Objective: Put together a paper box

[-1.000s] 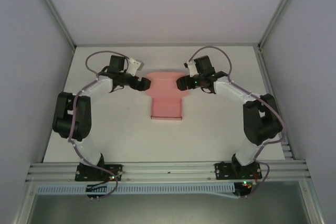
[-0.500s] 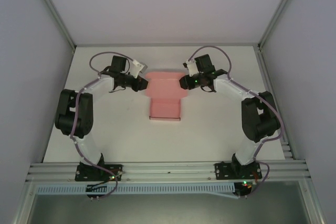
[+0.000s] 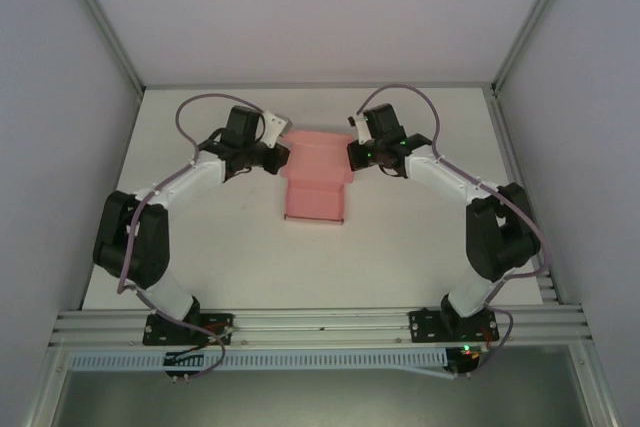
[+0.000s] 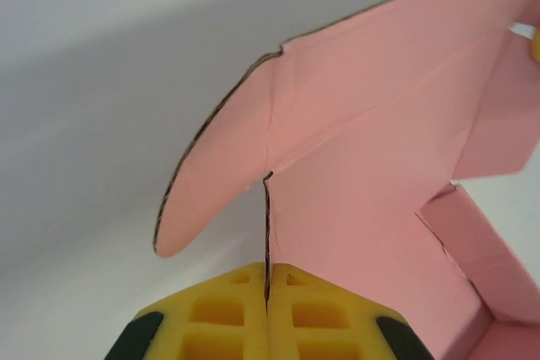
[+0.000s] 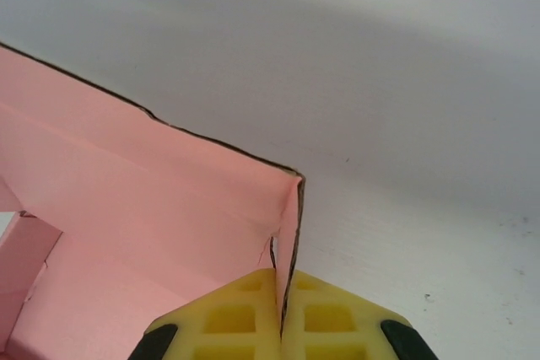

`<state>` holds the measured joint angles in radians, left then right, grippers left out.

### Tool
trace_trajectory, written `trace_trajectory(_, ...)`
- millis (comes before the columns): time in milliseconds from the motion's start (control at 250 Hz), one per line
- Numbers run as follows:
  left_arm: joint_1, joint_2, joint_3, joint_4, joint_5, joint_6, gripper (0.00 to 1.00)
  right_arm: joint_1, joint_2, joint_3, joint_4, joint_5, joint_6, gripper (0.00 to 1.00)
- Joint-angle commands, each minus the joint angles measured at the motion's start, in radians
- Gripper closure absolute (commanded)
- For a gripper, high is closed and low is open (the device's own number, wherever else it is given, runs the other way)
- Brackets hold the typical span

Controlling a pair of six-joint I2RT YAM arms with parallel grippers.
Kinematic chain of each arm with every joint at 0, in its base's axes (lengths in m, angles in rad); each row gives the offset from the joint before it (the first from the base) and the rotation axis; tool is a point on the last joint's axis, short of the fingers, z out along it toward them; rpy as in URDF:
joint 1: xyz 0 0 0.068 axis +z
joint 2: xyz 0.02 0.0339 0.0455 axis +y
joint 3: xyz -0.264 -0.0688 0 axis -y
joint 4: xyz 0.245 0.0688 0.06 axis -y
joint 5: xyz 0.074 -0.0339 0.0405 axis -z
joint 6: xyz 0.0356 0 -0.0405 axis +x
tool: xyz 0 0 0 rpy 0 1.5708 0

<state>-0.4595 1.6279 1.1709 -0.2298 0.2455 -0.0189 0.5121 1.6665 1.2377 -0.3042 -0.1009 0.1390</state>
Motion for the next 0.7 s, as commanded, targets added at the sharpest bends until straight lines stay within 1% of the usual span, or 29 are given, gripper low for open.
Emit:
trace_trajectory(0,-0.057,-0.042,-0.038,0.092,-0.230,-0.149,1.00,0.072,-0.046,-0.028,0.072,0.141,0.109,1.00)
trace_trajectory(84,-0.085,-0.046,-0.077,0.173,-0.317,-0.244,1.00,0.116,-0.063,-0.058,0.147,0.248,0.198,1.00)
trace_trajectory(172,-0.101,-0.029,-0.109,0.280,-0.346,-0.317,1.00,0.150,-0.065,-0.092,0.257,0.338,0.249,1.00)
trace_trajectory(256,-0.109,-0.006,-0.109,0.337,-0.378,-0.396,1.00,0.163,-0.047,-0.091,0.299,0.423,0.338,1.00)
trace_trajectory(443,-0.135,0.013,-0.105,0.445,-0.382,-0.445,1.00,0.207,-0.001,-0.074,0.369,0.566,0.399,1.00)
trace_trajectory(543,-0.147,0.005,-0.141,0.527,-0.396,-0.449,1.00,0.216,0.022,-0.076,0.396,0.598,0.415,1.00)
trace_trajectory(631,-0.149,0.011,-0.191,0.636,-0.396,-0.455,1.00,0.218,0.035,-0.118,0.492,0.583,0.396,1.00)
trace_trajectory(695,-0.149,0.030,-0.227,0.734,-0.383,-0.434,1.00,0.218,0.051,-0.146,0.573,0.579,0.357,1.00)
